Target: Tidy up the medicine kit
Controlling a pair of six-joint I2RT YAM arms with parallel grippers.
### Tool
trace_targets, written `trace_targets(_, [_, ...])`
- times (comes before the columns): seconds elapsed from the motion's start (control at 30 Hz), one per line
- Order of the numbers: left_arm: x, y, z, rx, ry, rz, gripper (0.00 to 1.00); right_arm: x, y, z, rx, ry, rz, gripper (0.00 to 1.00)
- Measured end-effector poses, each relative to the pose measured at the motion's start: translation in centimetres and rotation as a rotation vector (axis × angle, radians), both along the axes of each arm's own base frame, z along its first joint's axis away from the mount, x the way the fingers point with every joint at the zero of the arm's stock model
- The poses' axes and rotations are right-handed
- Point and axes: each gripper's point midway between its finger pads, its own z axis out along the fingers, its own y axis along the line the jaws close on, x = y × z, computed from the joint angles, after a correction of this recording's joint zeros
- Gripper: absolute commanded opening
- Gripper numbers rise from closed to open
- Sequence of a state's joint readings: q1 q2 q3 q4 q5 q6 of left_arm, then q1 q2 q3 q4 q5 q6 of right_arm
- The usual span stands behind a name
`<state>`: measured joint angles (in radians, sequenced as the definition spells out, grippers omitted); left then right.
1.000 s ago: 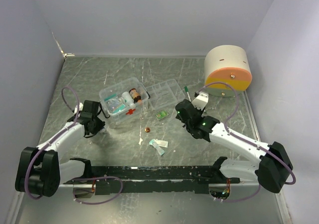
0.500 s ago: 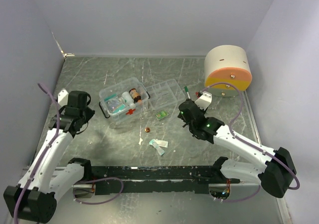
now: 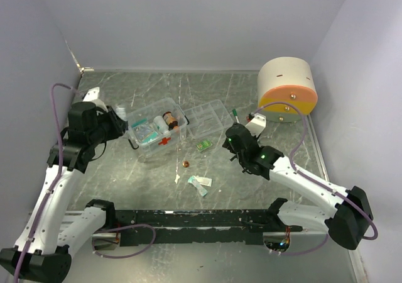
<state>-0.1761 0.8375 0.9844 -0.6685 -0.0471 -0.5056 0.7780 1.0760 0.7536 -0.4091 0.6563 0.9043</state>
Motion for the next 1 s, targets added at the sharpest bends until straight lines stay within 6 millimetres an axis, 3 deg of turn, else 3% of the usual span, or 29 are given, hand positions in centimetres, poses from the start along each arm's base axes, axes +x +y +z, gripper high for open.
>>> trace_targets(0.17, [1.1,-4.2,0.6,0.019,-0.041,-0.322,0.31,0.0,0.7,-0.6,0.021,0.024,0.021,0.54])
trace_targets(0.53, [4.1,-9.5,0.8,0.126,-0.103,-0.715,0.29,0.1,2.2,-1.0,0.08,0.023,0.068,0.54])
trace_targets(0.6, [4.3,-10.6,0.0,0.179,-0.102,-0.79,0.28,0.0,2.5,-1.3,0.094,0.024,0.08,0.54])
trace_targets(0.77, [4.2,-11.7,-4.6,0.272,0.002,-0.929,0.26,-0.5,3.0,-2.8,0.122,0.043,0.118,0.54])
trace_targets(1.0, [5.3,-10.1,-8.7,0.424,0.124,-0.997,0.27,-1.1,3.7,-3.9,0.157,0.06,0.157,0.54])
